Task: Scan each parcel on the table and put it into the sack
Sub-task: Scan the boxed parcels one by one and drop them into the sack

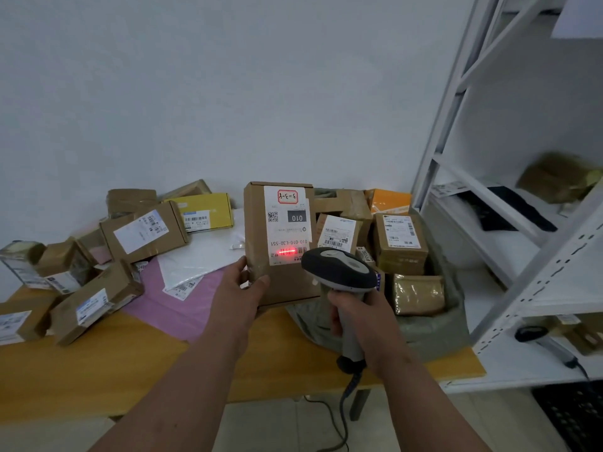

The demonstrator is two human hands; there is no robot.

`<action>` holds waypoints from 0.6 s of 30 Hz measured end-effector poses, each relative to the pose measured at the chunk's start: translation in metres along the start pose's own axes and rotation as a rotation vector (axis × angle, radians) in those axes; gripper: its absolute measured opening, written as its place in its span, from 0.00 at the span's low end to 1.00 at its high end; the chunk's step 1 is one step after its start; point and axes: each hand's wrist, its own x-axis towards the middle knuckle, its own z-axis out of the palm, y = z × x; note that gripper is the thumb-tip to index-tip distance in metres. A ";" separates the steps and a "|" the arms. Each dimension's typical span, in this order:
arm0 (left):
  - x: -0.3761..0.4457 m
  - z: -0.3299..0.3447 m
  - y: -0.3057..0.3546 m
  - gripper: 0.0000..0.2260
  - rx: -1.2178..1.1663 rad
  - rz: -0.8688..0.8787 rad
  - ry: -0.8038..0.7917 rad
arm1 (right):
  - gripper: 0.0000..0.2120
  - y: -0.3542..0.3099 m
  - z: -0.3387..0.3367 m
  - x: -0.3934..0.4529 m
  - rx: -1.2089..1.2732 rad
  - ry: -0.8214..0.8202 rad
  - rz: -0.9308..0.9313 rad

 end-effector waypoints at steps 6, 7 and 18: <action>0.010 0.000 0.002 0.27 0.001 0.004 -0.059 | 0.08 0.002 0.004 0.004 0.020 0.068 0.055; 0.012 0.000 0.003 0.26 -0.003 0.006 -0.072 | 0.07 0.002 0.004 0.005 0.027 0.082 0.052; 0.038 0.006 0.022 0.23 -0.084 -0.088 -0.194 | 0.16 0.013 0.019 0.031 0.268 0.462 0.017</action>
